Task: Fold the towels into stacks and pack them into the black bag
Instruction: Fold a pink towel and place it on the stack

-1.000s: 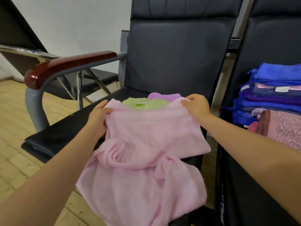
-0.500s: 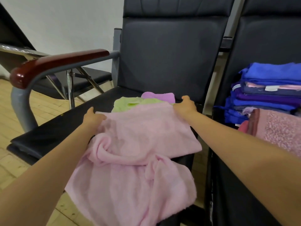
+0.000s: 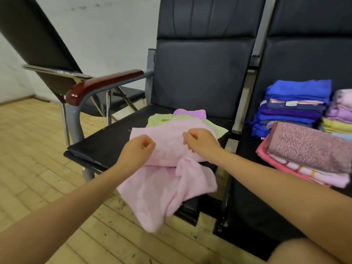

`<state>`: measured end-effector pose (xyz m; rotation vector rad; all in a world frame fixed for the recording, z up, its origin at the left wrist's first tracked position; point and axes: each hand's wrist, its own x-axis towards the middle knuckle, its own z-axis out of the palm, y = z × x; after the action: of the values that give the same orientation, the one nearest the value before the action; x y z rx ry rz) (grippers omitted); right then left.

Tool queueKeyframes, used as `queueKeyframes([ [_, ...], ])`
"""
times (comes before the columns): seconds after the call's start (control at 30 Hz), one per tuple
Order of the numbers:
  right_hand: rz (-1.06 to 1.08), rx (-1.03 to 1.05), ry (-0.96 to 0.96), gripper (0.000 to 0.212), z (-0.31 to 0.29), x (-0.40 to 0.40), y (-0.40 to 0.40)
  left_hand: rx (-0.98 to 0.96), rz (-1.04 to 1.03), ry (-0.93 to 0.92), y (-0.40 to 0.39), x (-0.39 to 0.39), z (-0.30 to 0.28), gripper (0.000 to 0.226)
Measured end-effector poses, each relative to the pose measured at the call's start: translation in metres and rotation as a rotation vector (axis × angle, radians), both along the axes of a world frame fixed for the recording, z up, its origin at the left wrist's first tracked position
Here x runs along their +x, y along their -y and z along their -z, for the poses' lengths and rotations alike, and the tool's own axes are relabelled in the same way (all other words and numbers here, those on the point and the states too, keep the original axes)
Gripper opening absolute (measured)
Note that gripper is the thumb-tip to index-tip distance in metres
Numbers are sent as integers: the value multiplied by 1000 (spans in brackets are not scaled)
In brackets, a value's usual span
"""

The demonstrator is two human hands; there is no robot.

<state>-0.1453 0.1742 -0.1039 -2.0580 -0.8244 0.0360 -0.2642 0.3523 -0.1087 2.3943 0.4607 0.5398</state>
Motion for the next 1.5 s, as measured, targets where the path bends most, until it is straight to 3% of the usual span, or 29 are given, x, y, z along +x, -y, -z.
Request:
queueKeyframes([
  [0.1, -245, -160, 17, 44, 7, -34, 21, 96, 171, -159, 26, -44, 6, 29],
  [0.23, -503, -492, 170, 38, 19, -50, 46, 231, 406, -371, 42, -71, 20, 27],
  [0.33, -569, -486, 207, 41, 21, -48, 54, 369, 427, -276, 44, -68, 42, 39],
  [0.43, -583, -423, 204, 29, 21, -45, 55, 357, 451, -175, 42, -64, 51, 50],
  [0.53, -542, -373, 279, 23, 26, -44, 53, 252, 483, -134, 37, -62, 47, 47],
  [0.63, -453, -370, 189, 25, 25, -45, 51, 26, 409, -168, 37, -58, 35, 25],
  [0.73, -348, -190, -60, 26, 13, -47, 47, -278, 285, -149, 39, -53, 16, 22],
  [0.83, -245, 121, -401, 24, -5, -42, 44, -667, 213, -89, 38, -45, -6, 27],
  [0.87, -224, 187, -489, 20, -9, -37, 43, -708, 199, -93, 36, -40, -11, 28],
  [0.93, -120, 224, -638, 13, -14, -26, 41, -572, 139, -134, 30, -29, -12, 30],
  [1.0, 26, 185, -690, 25, -12, -17, 38, -266, 42, -206, 19, -18, -1, 28],
  [1.07, 87, 89, -545, 19, -3, -12, 37, 18, -38, -216, 10, -12, 13, 22],
  [1.13, 131, -56, -379, 18, 8, -12, 40, 228, -54, -112, 11, -15, 18, 16],
  [1.2, 123, -245, -101, 20, 20, -11, 47, 306, 48, -23, 23, -19, 18, 15],
  [1.27, 56, -369, 163, 26, 28, -10, 53, 278, 173, -106, 39, -25, 20, 23],
  [1.37, -33, -406, 218, 28, 35, -10, 57, 411, 228, -298, 48, -27, 32, 32],
  [1.5, -64, -483, 239, 27, 38, -6, 56, 570, 272, -238, 43, -25, 38, 15],
])
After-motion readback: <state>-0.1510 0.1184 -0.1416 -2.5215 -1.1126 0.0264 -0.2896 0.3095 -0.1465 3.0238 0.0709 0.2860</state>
